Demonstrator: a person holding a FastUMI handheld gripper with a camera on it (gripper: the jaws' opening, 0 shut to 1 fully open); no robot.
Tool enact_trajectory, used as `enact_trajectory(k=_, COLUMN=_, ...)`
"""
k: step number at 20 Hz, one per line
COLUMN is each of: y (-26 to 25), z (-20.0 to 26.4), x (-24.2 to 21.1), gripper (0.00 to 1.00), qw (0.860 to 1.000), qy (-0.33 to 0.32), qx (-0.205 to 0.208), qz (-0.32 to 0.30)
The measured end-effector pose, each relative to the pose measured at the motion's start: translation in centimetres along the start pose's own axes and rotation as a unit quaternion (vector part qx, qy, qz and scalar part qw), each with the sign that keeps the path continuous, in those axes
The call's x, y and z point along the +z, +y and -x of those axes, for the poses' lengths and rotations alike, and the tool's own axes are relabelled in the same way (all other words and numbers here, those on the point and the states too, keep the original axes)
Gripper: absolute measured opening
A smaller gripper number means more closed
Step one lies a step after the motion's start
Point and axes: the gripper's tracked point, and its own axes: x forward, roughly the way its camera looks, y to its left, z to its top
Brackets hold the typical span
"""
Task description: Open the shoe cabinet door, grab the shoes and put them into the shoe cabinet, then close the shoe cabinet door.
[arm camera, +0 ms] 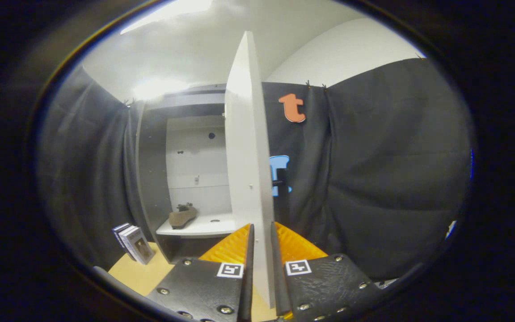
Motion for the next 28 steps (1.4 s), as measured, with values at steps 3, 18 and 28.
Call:
enact_trajectory(k=3, y=2.7, z=0.3, x=-1.2, gripper=0.20, qw=0.999, qy=0.009, qx=0.031, qz=0.000)
enact_trajectory(k=18, y=17.3, z=-1.6, x=-25.0, gripper=0.42, qw=0.975, qy=0.175, qx=0.132, qz=0.034)
enact_trajectory(k=28, y=21.2, z=-4.5, x=-43.8, gripper=0.42, qw=0.936, qy=0.309, qx=0.144, qz=0.084)
